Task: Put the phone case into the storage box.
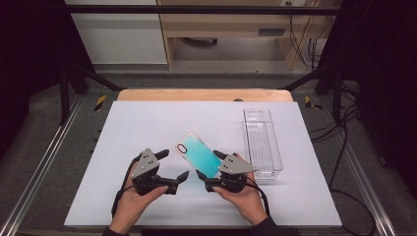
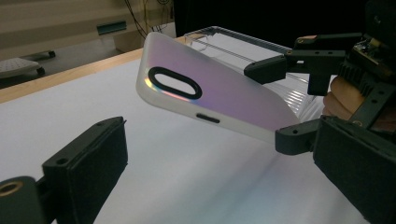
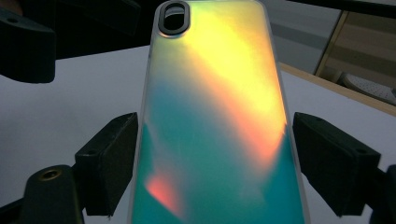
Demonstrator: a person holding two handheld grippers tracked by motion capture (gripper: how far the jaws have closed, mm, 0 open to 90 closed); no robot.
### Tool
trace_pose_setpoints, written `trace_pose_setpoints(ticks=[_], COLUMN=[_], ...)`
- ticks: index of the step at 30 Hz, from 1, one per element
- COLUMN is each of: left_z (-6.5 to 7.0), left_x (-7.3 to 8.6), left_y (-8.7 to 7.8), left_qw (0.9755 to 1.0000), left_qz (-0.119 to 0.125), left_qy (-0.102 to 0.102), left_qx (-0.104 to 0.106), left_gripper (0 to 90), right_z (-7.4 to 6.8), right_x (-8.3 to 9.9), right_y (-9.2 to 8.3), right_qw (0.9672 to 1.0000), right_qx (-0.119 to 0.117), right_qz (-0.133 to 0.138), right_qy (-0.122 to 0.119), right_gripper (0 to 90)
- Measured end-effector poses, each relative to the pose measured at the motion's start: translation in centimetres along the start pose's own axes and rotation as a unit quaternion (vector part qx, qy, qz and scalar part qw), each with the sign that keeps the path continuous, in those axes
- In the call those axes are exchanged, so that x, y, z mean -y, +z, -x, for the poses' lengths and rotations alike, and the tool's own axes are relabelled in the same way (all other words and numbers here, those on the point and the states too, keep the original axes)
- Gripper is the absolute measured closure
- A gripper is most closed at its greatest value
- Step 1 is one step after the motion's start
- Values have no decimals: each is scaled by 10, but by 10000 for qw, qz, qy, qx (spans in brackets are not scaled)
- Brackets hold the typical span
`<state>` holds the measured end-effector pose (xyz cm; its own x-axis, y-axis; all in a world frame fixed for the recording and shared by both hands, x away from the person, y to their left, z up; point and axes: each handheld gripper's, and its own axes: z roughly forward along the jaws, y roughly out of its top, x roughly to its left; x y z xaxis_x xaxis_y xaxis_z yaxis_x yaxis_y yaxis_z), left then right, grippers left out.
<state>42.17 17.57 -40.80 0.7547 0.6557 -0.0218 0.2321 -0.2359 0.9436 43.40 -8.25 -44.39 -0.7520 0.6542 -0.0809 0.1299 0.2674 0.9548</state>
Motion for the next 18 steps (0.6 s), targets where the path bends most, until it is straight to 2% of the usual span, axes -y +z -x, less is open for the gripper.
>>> trace_pose_setpoints(ticks=[3, 7, 8, 11, 18], left_z=[0, -1, -1, -3, -9], left_x=[-2, -5, -5, -6, -6], left_y=[1, 2, 3, 4, 8], left_qw=[10000, 9999, 9998, 9997, 9989], left_qz=[20, 93, 134, 140, 151], left_qy=[8, -77, -150, -180, -420], left_qx=[-13, -36, -9, -11, -146], left_gripper=[44, 73, 81, 101, 172], right_z=[-1, -2, -2, -3, -6], right_x=[0, 0, 0, 1, 1], right_y=[0, 0, 1, 1, 2], right_qw=[10000, 10000, 10000, 9999, 9998], right_qx=[22, 29, 38, 61, 91], right_qz=[-7, -3, -6, -11, 4], right_qy=[-32, -77, -87, -119, -188], right_gripper=[179, 179, 179, 179, 179])
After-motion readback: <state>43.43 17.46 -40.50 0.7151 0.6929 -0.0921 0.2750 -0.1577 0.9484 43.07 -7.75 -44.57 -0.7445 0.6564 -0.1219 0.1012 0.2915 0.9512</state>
